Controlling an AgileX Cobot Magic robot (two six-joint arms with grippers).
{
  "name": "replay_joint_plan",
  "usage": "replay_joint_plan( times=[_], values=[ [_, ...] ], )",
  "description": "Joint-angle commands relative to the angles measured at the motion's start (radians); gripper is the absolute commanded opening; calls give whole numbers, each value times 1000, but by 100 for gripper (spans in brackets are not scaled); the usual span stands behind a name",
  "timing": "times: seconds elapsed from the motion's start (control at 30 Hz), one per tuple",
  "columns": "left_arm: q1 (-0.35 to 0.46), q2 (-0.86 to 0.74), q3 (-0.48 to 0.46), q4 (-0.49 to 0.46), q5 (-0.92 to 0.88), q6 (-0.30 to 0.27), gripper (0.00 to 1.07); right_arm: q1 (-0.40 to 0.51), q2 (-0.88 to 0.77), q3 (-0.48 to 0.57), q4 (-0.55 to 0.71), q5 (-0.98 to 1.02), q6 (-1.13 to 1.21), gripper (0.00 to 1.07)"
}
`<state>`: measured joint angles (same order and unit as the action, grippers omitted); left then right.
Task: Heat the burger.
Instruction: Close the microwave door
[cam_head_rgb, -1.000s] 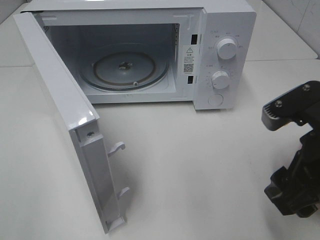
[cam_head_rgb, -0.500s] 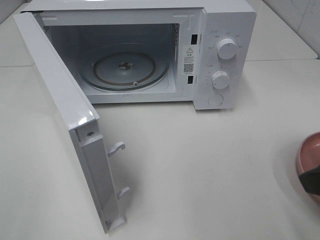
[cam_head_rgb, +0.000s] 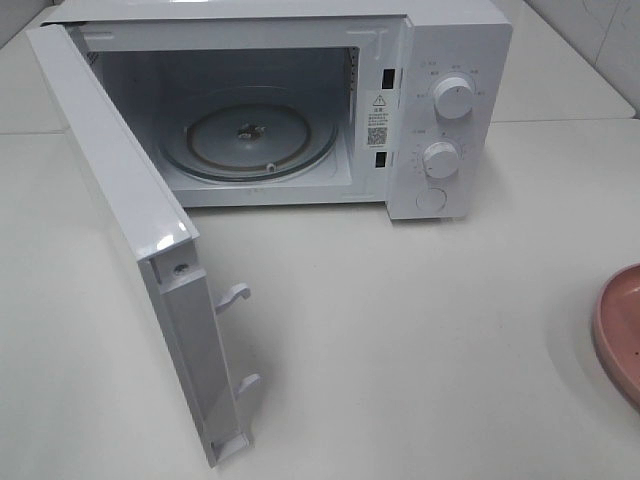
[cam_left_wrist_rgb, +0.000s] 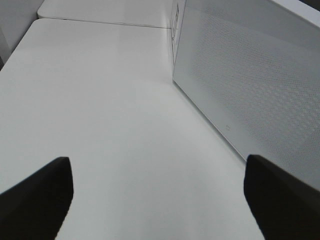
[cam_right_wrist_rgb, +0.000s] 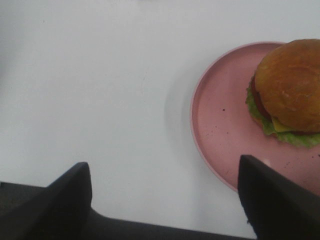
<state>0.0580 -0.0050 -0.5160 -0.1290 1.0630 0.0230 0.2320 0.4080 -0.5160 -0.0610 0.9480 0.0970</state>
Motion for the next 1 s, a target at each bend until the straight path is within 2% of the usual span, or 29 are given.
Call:
replay_joint_plan(
  times=[0.03, 0.23, 0.57, 1.0],
  values=[
    [0, -6, 1, -5, 6, 1, 85, -13, -62, -8, -5, -7, -9, 76],
    [0, -6, 1, -5, 6, 1, 85, -13, -215, -7, -30, -25, -9, 76],
    [0, -6, 1, -5, 6, 1, 85, -107, -442, 14, -35, 3, -11, 75],
    [0, -5, 1, -6, 6, 1, 85, -117, -441, 27, -34, 15, -15, 70]
  ],
)
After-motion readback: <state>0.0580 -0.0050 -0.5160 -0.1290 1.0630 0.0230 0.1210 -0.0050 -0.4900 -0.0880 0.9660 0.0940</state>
